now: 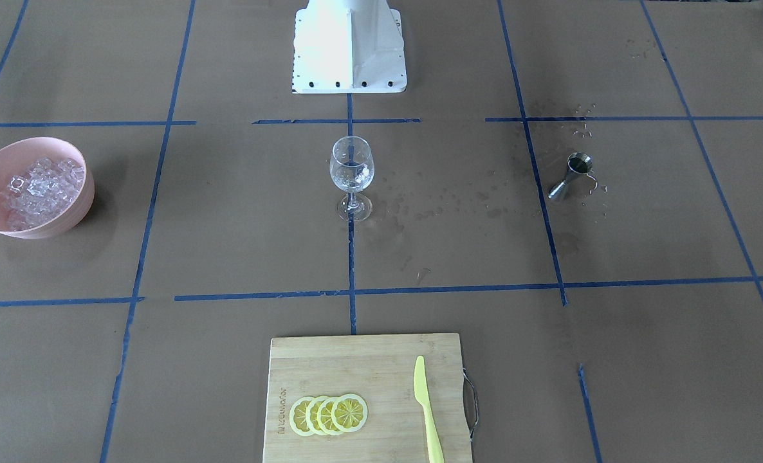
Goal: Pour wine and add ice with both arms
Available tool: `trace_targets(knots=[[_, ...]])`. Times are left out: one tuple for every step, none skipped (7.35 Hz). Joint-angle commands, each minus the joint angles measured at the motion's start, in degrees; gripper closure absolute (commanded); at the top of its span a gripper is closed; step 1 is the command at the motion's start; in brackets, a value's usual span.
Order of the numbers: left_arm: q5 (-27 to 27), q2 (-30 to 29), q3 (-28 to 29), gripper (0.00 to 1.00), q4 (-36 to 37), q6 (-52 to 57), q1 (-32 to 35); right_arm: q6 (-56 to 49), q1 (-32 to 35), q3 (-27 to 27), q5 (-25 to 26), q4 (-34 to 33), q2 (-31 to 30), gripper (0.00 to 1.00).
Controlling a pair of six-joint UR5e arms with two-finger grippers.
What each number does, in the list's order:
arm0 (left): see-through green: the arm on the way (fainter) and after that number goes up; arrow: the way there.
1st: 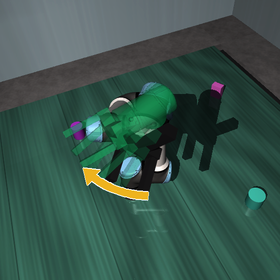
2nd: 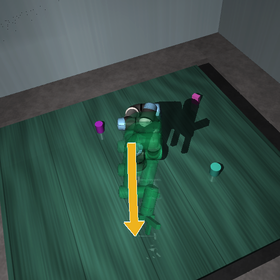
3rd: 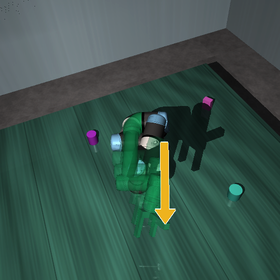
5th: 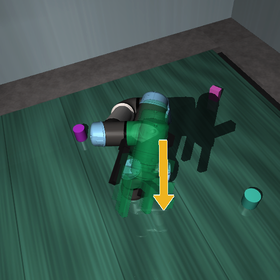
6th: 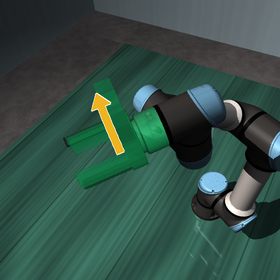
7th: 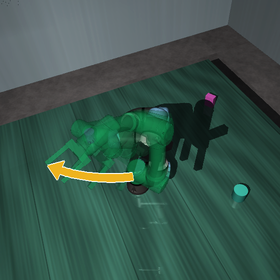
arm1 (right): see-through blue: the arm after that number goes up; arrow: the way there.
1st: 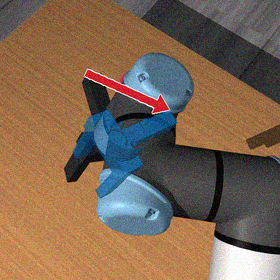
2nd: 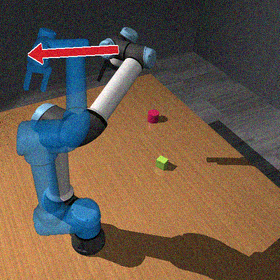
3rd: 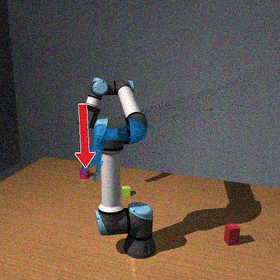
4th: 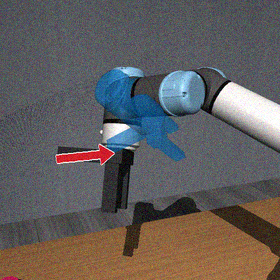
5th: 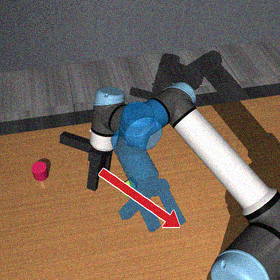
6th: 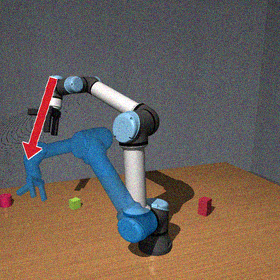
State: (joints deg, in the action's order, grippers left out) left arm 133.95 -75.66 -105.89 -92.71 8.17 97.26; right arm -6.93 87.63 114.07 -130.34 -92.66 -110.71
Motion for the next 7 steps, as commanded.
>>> trace_targets(knots=[[0.0, -0.97, -0.02, 0.0, -0.01, 0.0, -0.05, -0.1, 0.0, 0.27, 0.0, 0.2, -0.03, 0.0], [0.0, -0.98, 0.16, 0.0, -1.41, 0.0, -0.05, -0.19, 0.0, 0.1, 0.08, 0.11, 0.06, 0.0], [0.0, -0.98, 0.16, 0.0, -2.99, 0.0, 0.03, -0.28, 0.0, 0.36, 0.0, 0.11, -0.03, 0.0], [-0.52, -0.9, 0.68, 0.0, -6.48, 0.0, -0.05, -0.19, -0.09, 0.36, -0.09, 0.11, 0.14, 0.0], [-0.53, -0.9, 1.21, 0.0, -9.3, 0.0, -0.32, 0.07, -0.09, 0.53, -1.14, 0.2, 1.02, 0.0], [-0.18, -0.9, 0.87, 0.0, -11.33, -0.09, -0.23, 0.51, -0.09, 0.8, -4.1, 0.89, 2.94, 0.0], [0.0, -1.07, 0.77, 0.0, -16.57, -0.26, -0.23, 0.51, -0.09, 0.71, -4.31, 0.99, 5.48, 0.0]])
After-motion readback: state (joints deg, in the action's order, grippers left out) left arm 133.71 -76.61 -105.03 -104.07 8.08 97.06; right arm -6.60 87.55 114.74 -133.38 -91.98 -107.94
